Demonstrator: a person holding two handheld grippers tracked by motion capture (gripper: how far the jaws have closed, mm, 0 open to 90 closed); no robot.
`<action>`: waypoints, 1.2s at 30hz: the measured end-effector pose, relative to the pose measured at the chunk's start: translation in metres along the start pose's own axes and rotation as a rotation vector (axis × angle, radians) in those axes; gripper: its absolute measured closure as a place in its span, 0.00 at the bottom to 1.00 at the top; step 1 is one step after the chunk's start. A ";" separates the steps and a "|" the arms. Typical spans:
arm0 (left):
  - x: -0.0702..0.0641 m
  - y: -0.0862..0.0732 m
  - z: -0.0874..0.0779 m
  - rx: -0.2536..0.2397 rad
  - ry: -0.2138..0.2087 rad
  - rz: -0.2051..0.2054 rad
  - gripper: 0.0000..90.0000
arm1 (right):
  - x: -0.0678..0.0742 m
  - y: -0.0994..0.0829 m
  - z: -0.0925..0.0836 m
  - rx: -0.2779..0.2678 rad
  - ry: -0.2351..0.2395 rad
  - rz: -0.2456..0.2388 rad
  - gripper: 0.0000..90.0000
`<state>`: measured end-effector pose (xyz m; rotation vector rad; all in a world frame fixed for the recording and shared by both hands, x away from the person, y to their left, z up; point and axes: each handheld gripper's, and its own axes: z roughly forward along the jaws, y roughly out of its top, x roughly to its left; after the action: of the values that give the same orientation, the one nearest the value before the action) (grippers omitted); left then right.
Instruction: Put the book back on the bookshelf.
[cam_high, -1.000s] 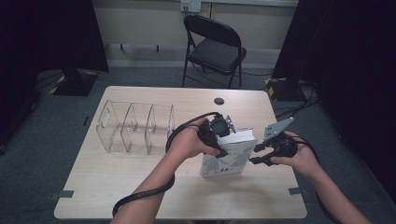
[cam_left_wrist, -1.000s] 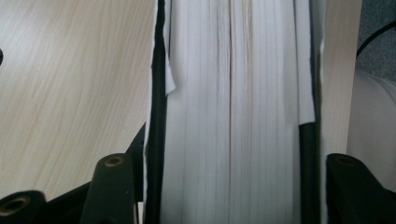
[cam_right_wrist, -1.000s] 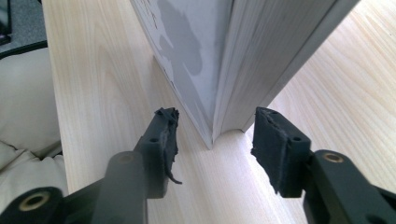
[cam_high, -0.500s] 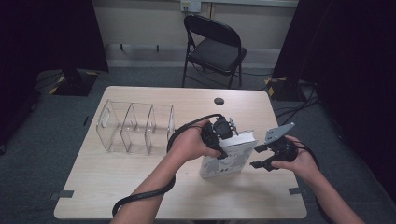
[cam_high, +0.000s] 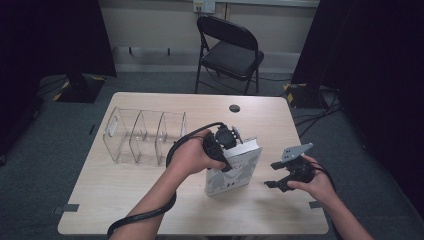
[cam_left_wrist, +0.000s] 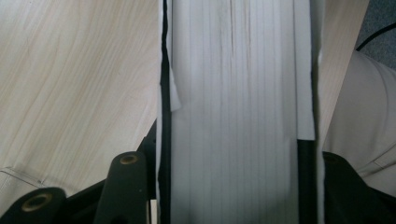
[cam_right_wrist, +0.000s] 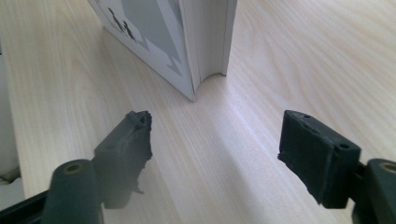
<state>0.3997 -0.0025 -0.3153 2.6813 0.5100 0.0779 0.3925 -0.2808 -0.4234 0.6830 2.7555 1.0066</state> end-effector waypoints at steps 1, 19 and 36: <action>0.000 0.001 0.001 -0.003 -0.005 -0.001 0.56 | 0.001 -0.002 0.002 -0.004 0.002 0.001 0.24; 0.003 0.012 0.012 0.010 0.001 0.023 0.51 | 0.015 -0.040 0.039 0.001 -0.050 0.063 0.21; 0.002 0.012 0.014 0.011 0.006 0.008 0.52 | 0.022 -0.045 0.049 -0.031 -0.064 0.060 0.21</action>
<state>0.4076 -0.0177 -0.3231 2.6950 0.5034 0.0851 0.3699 -0.2729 -0.4893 0.7834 2.6741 1.0186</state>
